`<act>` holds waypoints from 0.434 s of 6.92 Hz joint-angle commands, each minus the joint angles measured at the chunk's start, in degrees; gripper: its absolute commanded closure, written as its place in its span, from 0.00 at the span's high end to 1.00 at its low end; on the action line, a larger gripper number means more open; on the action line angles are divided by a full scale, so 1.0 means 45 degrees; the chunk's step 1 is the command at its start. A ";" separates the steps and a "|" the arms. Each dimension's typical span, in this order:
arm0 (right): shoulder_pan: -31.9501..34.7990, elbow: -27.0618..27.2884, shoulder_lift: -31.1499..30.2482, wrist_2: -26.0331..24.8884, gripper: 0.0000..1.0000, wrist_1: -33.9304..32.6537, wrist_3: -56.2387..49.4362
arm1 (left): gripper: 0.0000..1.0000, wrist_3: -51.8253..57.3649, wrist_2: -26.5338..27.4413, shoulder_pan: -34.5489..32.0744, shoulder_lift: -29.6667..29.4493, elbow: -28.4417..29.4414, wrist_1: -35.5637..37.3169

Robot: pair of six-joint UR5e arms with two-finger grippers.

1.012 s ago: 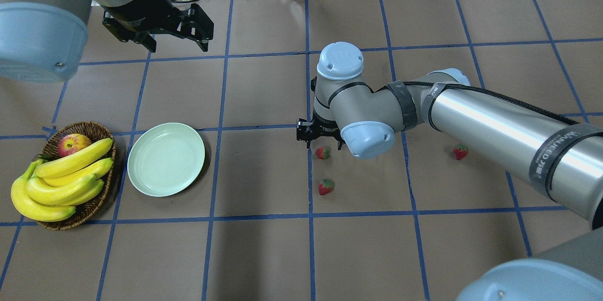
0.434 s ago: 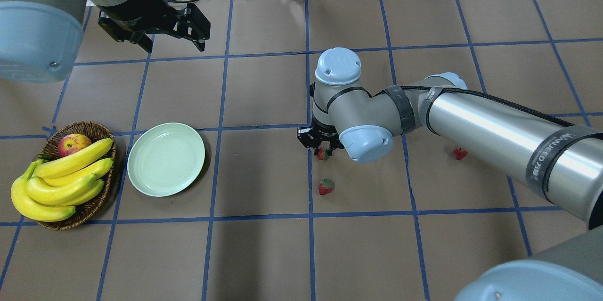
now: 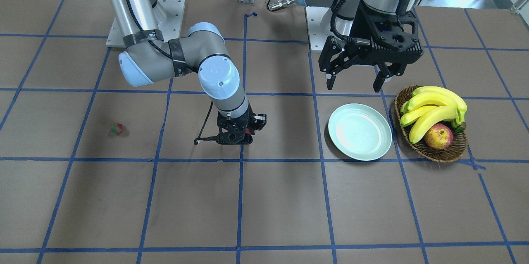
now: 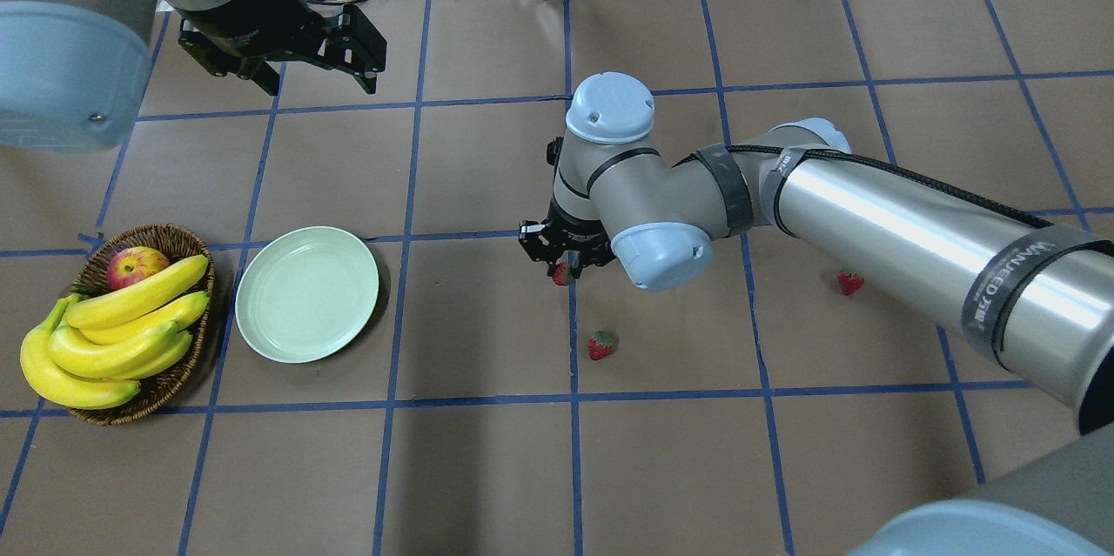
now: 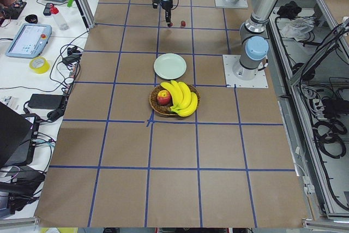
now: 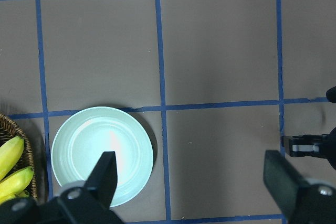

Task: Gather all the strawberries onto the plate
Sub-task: 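Carry the strawberry toward the plate and release it on the table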

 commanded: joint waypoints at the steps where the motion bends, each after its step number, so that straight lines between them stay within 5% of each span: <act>1: 0.0916 -0.0629 0.0515 0.0381 0.00 -0.0118 0.0860 | 1.00 0.0208 0.0044 0.0056 0.0009 0.0013 0.0000; 3: 0.1136 -0.0692 0.0908 0.0284 0.00 -0.0469 0.1023 | 1.00 0.0247 0.0044 0.0095 0.0029 -0.0007 -0.0019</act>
